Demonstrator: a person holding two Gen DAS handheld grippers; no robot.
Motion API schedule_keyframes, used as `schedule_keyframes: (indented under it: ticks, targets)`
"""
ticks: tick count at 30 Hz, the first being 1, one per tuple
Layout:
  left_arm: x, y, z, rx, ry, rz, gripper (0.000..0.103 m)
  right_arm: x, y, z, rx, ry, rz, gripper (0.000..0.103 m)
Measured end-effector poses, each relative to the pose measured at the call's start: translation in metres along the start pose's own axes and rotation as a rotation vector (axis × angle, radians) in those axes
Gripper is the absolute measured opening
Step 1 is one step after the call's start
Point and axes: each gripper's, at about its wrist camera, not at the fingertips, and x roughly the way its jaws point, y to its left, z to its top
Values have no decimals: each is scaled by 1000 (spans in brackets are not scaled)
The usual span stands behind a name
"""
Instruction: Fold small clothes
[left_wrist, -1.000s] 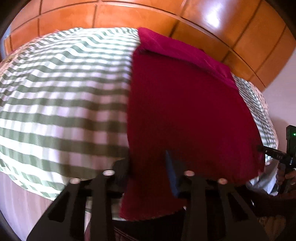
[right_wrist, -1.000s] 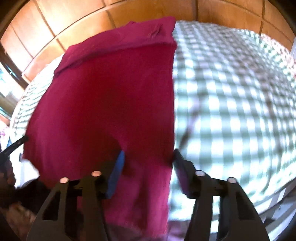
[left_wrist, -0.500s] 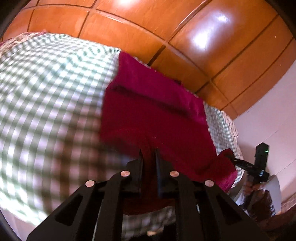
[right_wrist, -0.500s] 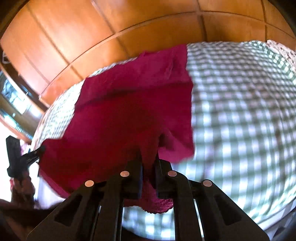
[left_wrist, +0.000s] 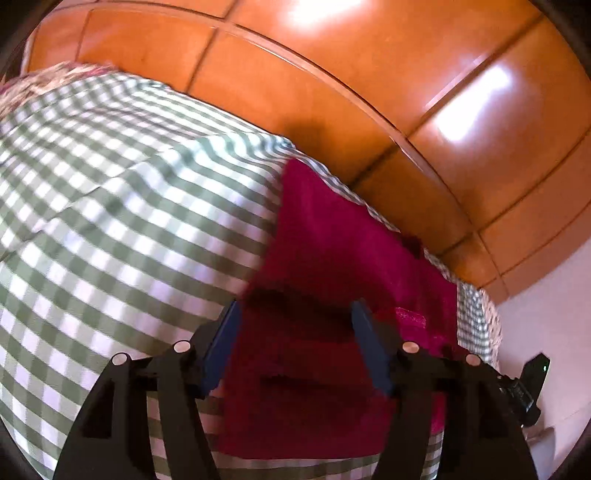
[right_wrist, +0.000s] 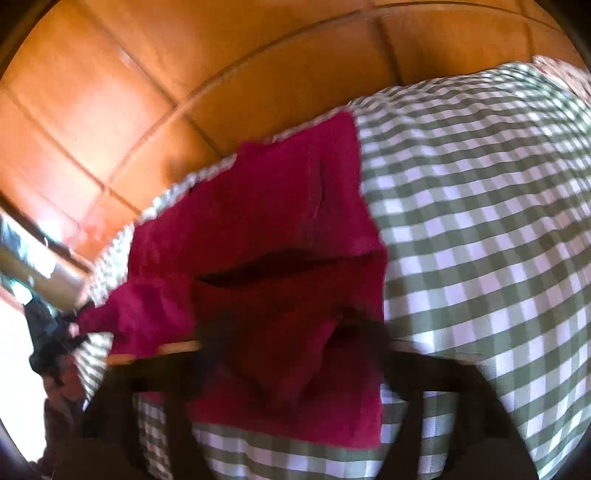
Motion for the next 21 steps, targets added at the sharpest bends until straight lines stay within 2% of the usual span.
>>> schedule_keyframes:
  ticks: [2, 5, 8, 10, 13, 16, 17, 19, 20, 21]
  targets:
    - [-6, 14, -7, -9, -2, 14, 62, -11, -14, -2, 31, -6, 13, 89]
    - [-15, 28, -32, 12, 33, -6, 62, -24, -30, -16, 54, 7, 4, 89]
    - [-16, 38, -60, 43, 82, -17, 62, -33, -36, -46, 25, 42, 8, 89]
    - [-11, 34, -73, 63, 107, -26, 62, -31, -32, -63, -11, 70, 2, 89]
    - [-7, 21, -80, 108, 97, -23, 62, -24, -28, -77, -23, 86, 4, 89]
    - [0, 7, -78, 144, 92, -10, 62, -17, -21, -76, -98, 44, -71, 89]
    - [4, 2, -77, 162, 95, 3, 59, -12, -19, -73, -114, 38, -79, 88]
    - [12, -3, -76, 179, 107, 42, 51, 1, -16, -67, -141, 55, -84, 72]
    - [14, -4, -76, 180, 111, 52, 43, 6, -14, -65, -156, 57, -86, 61]
    - [14, -3, -76, 181, 116, 60, 39, 10, -9, -63, -177, 63, -87, 46]
